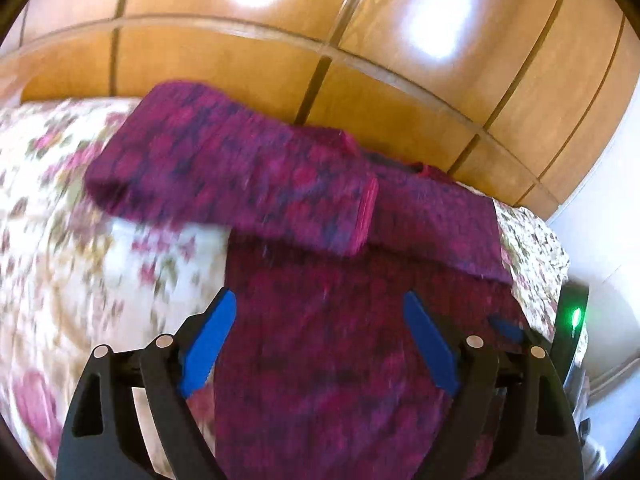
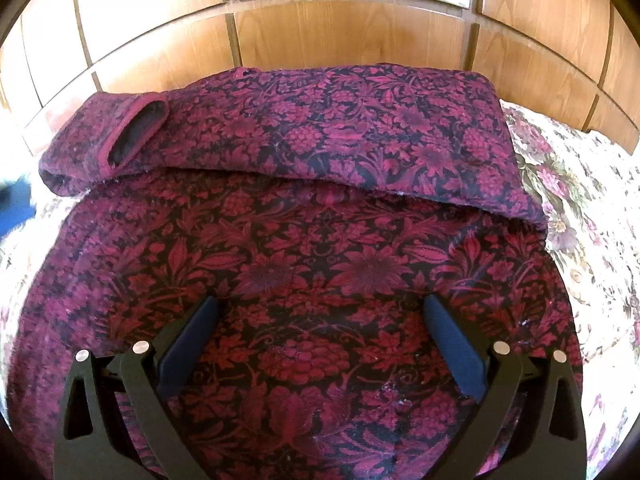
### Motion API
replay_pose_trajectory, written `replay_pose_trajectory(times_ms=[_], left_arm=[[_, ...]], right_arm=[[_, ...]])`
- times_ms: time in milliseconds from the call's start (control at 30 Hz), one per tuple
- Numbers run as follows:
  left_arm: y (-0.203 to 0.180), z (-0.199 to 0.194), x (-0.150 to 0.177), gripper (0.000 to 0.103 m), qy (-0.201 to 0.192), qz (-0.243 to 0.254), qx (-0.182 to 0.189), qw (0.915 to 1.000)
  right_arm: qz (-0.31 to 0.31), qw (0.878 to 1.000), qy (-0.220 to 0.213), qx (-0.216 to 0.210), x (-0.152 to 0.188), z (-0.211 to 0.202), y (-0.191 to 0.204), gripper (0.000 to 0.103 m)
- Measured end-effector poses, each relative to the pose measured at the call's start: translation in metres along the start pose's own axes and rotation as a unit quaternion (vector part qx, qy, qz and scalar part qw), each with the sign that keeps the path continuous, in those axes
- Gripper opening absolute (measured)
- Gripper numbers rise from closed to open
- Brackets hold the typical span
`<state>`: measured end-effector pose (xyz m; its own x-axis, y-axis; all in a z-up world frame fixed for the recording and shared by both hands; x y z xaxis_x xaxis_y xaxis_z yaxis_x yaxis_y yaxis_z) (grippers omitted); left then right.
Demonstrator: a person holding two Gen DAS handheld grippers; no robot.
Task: Fold small clothes
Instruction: 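Grasp the other sleeve with the right tool and fold it over the body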
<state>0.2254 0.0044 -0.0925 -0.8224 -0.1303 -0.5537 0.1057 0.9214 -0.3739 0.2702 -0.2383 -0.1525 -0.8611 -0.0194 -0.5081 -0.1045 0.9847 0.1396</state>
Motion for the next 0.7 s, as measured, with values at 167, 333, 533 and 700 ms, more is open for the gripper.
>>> replay_pose_trajectory(times_ms=[167, 333, 533, 700], left_arm=[[0.002, -0.005, 0.035, 0.083, 0.004, -0.003, -0.002, 1.0000], [0.008, 0.001, 0.047, 0.083, 0.009, -0.005, -0.009, 0.9999], [0.029, 0.012, 0.060, 0.083, 0.038, -0.051, 0.001, 0.9980], [0.036, 0.008, 0.062, 0.083, 0.030, -0.060, 0.004, 0.9977]], right_arm=[[0.034, 0.990, -0.010, -0.139, -0.043, -0.018, 0.049, 0.072], [0.027, 0.980, 0.030, -0.196, -0.081, 0.015, 0.111, 0.062], [0.005, 0.984, 0.057, -0.170, -0.104, 0.041, 0.147, 0.021], [-0.019, 0.984, -0.055, -0.167, -0.134, -0.044, 0.134, 0.007]])
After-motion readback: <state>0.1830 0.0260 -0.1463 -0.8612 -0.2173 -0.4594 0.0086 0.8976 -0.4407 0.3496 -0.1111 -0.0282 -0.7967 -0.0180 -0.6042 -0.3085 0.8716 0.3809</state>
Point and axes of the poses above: each gripper's, at about its wrist camera, not at the fingertips, and z roughly the way its jaws point, y to its left, x to its underside, the point moved 10 cm from there along z, roughly the way its jaws point, and after that the axes turned 6 degrees about y, right-handed, at the moved point
